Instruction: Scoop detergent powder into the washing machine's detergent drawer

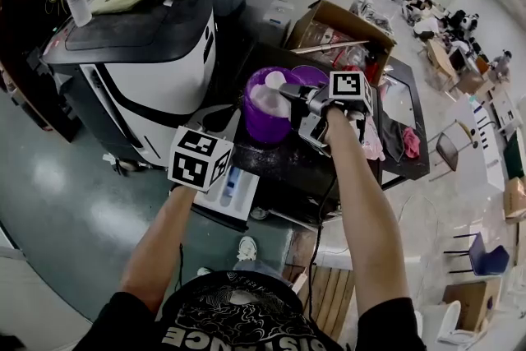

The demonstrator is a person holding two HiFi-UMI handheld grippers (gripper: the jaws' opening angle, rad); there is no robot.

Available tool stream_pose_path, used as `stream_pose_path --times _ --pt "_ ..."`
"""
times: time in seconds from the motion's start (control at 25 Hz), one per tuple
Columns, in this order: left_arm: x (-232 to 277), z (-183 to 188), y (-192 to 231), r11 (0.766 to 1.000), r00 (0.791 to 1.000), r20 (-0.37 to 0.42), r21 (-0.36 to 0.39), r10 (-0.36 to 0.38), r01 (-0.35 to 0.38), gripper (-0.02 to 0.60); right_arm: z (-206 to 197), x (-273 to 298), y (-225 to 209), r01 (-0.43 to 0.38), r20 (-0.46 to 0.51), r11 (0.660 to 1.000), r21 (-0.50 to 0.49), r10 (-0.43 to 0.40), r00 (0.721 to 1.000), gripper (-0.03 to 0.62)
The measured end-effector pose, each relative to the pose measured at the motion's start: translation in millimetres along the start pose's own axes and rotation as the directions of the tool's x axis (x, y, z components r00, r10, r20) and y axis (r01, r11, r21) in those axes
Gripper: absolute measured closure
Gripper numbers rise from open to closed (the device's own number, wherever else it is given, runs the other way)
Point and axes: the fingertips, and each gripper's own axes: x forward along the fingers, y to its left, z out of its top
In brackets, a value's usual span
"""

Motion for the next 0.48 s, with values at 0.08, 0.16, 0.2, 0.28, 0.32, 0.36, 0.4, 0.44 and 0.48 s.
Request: stream_pose_path --times 0.08,0.16,0.2,0.28,0.32,0.36,0.4,0.44,0.48 --pt "0 1 0 1.000 1.000 0.003 -0.003 0.001 -0.001 0.580 2 -3 1 -0.030 0.042 0.999 0.041 0.028 0.999 0.556" --pt "-1 1 1 1.000 1.000 0.007 -0.007 0.003 -0.003 0.580 1 -5 1 -0.055 0.075 0.996 0.076 0.050 0.996 0.556" --pt "-2 1 2 1.000 1.000 0.009 -0.010 0.005 -0.005 0.580 -1 -6 1 -0.065 0.088 0.994 0.089 0.058 0.994 0.556" --pt "-4 0 4 1.000 1.000 0.013 -0.015 0.010 -0.010 0.580 -4 -9 0 -0.086 0.111 0.990 0.111 0.073 0.991 0.556" --pt "-6 -1 4 1.000 1.000 0.013 -0.017 0.013 -0.013 0.580 -6 -10 1 -0.100 0.122 0.987 0.122 0.085 0.989 0.556" --pt "-7 -1 5 1.000 1.000 0.013 -0.018 0.015 -0.015 0.580 -8 -11 3 -0.116 0.131 0.985 0.131 0.099 0.986 0.556" --pt "-8 -2 6 1.000 1.000 0.013 -0.020 0.016 -0.016 0.580 -9 -12 5 -0.134 0.139 0.981 0.137 0.114 0.984 0.556" --pt "-9 -4 7 1.000 1.000 0.013 -0.021 0.018 -0.018 0.580 -11 -12 7 -0.149 0.145 0.979 0.141 0.128 0.981 0.556" --pt "-10 -5 8 1.000 1.000 0.013 -0.022 0.019 -0.018 0.580 -13 -13 10 -0.162 0.150 0.977 0.142 0.140 0.979 0.556"
